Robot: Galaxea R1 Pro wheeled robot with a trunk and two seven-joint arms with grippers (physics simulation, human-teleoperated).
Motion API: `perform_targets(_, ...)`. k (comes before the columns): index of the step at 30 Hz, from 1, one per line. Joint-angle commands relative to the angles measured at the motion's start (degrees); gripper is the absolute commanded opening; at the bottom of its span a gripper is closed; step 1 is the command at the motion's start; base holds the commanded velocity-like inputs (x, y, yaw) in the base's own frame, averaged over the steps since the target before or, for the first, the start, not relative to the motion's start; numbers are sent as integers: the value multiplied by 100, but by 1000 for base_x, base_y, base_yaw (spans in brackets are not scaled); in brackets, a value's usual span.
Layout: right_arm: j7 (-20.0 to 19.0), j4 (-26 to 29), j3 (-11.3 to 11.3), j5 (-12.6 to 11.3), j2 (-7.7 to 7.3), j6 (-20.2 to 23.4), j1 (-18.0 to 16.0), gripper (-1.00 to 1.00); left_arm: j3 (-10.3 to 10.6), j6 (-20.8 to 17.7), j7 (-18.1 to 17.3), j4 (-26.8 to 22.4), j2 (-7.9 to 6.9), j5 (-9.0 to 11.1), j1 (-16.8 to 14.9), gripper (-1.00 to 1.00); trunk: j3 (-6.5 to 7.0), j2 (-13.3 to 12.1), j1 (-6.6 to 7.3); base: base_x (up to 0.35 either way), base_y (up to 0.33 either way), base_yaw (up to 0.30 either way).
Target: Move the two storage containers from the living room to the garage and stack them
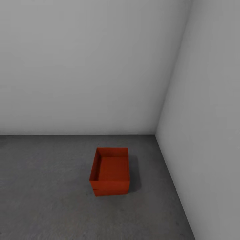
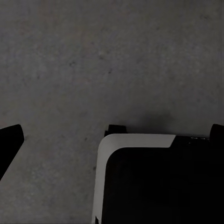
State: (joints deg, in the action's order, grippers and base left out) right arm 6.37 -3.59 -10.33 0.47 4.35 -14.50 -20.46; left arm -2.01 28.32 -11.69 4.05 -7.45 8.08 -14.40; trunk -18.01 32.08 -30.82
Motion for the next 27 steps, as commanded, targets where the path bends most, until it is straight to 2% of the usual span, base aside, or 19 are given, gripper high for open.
perform_targets(1,31,-27,-39,6,4,-36,-11,100,-18,24,-60,26,1,59,-11,100,11,-34,20,0,0,0)
perform_targets(8,31,-27,-39,6,4,-36,-9,100,-22,17,-54,26,50,70,-11,100,136,-314,174,0,0,0)
perform_targets(23,31,-27,-39,6,4,-36,-11,100,-27,7,-51,26,35,79,-11,100,406,-916,504,0,0,0)
perform_targets(27,31,-27,-39,6,4,-36,-11,100,-27,7,-53,26,34,80,-11,100,406,-916,504,0,0,0)
